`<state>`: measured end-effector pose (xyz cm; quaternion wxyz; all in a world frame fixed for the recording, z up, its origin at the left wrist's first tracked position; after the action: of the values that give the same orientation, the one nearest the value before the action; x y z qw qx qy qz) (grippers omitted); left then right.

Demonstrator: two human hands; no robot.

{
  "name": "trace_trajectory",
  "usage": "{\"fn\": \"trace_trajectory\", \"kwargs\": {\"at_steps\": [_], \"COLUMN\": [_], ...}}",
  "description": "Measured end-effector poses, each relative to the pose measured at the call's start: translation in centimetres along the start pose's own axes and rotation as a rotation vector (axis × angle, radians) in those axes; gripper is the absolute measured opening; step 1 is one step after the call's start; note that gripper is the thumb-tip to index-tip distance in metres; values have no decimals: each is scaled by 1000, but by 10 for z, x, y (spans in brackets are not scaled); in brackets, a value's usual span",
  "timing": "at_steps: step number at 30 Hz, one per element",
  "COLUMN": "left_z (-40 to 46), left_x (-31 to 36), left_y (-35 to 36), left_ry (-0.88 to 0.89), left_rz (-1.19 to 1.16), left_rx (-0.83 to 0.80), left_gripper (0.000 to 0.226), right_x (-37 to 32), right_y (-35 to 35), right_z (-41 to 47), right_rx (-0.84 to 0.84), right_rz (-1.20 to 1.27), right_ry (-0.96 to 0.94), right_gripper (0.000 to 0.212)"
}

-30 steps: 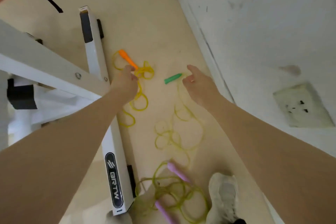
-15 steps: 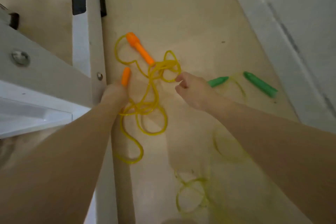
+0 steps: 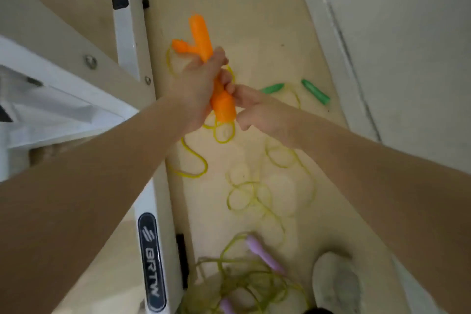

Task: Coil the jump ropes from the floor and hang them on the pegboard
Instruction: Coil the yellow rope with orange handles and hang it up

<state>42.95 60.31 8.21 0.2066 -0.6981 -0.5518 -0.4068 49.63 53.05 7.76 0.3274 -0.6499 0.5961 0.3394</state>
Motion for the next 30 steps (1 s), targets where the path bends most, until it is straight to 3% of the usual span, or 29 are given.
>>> {"fn": "trace_trajectory", "kwargs": {"at_steps": [3,6,11,15,19,21,23,25,26,28,30], "left_z": [-84,-169,-301,-411,-518,-562,-596,-632,-654,-698,-744], "left_x": [34,71,146,189,230,247,265,286,292,292,276], "left_y": [18,30,31,29,17,12,2,2,9,30,43], "left_ry": [-159,-277,-326,-279,-167,-176,-149,15,151,350,373], "left_rz": [-284,-347,-328,-155,-43,115,477,888,944,822,632], "left_rx": [16,7,58,-37,-33,-34,50,98,57,-188,-449], "left_gripper": [27,27,25,19,7,7,24,67,73,46,24], "right_x": [-41,-85,-176,-226,-278,-299,-320,-338,-346,-354,-359], "right_y": [25,46,67,97,118,130,145,159,165,175,190], "right_z": [-74,-152,-259,-364,-473,-520,-562,-608,-632,-673,-706], "right_rx": [-108,-251,-229,-94,189,247,271,298,320,376,414], "right_rz": [57,-200,-603,-716,-637,-576,-587,-610,-595,-550,-488], "right_ry": [-20,10,66,50,-10,-33,-50,-67,-85,-125,-153], "right_gripper": [60,22,30,38,20,20,24,28,28,23,18]}}
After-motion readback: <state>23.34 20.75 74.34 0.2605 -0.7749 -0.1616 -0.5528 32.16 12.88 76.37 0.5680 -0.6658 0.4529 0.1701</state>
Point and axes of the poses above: each hand's wrist, its own z-axis towards the middle knuckle, its own y-axis out of the palm, x = y × z, the point moved 7 cm from there along z, towards the middle knuckle, and after that the axes turned 1 degree about y, right-handed, at the moved point
